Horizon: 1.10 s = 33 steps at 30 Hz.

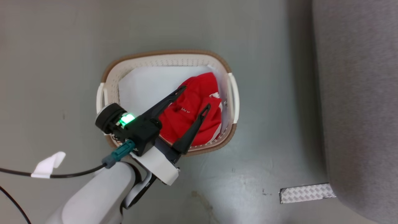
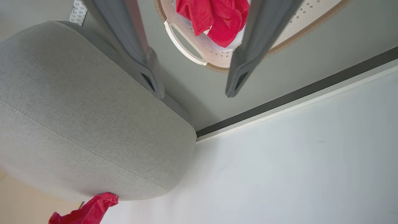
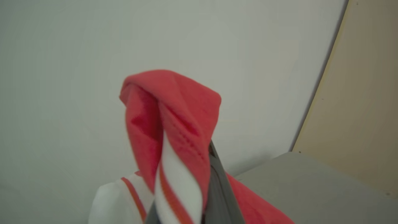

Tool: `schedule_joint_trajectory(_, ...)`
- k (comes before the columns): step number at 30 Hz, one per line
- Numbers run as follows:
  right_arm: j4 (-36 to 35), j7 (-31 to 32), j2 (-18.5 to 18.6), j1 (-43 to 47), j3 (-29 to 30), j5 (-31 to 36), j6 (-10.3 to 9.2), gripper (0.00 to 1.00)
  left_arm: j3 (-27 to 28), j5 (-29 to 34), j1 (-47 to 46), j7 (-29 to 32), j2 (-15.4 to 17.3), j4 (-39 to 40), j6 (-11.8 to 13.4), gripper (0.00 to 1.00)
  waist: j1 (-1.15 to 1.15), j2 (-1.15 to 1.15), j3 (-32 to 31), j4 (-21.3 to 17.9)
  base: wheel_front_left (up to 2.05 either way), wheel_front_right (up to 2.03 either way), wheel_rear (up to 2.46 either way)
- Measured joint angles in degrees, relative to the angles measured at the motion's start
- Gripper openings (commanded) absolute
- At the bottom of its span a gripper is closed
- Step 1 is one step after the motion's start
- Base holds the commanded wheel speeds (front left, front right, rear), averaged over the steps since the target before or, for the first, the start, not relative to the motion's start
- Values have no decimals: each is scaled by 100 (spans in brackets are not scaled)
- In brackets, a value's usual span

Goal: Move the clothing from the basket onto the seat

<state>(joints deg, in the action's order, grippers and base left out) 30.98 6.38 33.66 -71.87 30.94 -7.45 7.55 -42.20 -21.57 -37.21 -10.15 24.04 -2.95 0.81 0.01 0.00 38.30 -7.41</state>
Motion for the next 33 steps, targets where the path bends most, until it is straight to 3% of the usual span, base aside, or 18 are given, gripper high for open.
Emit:
schedule_joint_trajectory(8,1003,-470,-843,461,1258,1045,1,0,25,-40,255,15,138,44,163,100,0,0,218,278,0,0,0)
schedule_joint_trajectory(9,1105,-538,-914,533,1324,1227,1,4,48,-65,303,14,167,56,193,100,-1,0,192,283,0,0,0)
schedule_joint_trajectory(11,1310,-633,-1042,623,1499,1458,1,54,99,-114,406,11,213,85,270,100,-1,0,131,277,0,0,0)
schedule_joint_trajectory(12,1394,-683,-1099,638,1568,1547,1,100,121,-122,464,4,232,101,292,100,-1,0,98,269,0,0,0)
schedule_joint_trajectory(17,1737,-814,-1193,651,1573,1915,1,100,231,-234,637,-30,325,133,390,100,-1,0,-63,182,0,0,0)
schedule_joint_trajectory(22,1982,-962,-1210,902,864,1990,1,100,294,-387,737,-146,310,75,430,100,-1,0,-355,68,0,0,0)
schedule_joint_trajectory(28,1911,-1346,-1236,1661,-76,1457,1,100,387,-527,973,-299,240,-152,456,100,-2,0,-897,-58,0,0,0)
schedule_joint_trajectory(33,1235,-1618,-1416,2581,-842,788,1,100,513,-709,1382,-416,213,-312,532,100,-3,0,-1469,-126,0,0,0)
